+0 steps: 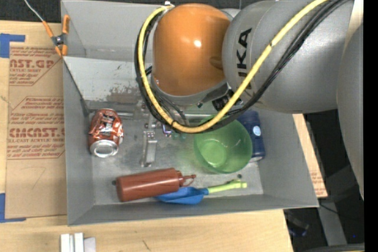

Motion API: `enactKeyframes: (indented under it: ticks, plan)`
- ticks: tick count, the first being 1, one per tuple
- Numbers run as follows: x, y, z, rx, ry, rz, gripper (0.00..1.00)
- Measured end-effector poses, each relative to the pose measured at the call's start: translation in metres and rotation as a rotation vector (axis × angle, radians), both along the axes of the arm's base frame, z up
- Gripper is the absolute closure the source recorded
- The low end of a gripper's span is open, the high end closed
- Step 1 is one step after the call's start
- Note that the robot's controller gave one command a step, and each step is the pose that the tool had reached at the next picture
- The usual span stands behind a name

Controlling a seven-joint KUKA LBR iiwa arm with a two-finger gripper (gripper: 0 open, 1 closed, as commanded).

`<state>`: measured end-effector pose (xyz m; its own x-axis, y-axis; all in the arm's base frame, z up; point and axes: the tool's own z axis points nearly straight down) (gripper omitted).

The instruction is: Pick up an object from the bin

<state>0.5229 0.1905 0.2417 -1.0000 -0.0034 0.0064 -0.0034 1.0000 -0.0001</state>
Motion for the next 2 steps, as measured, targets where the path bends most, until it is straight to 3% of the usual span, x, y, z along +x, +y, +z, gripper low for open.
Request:
enactKeyframes:
  ticks: [1,2]
  plan:
    - [0.002,-0.001,0.005,0.002,-0.008,-0.003,0.0]
    - [0.036,0.019,-0.1,0.002,-0.008,0.154,0.0]
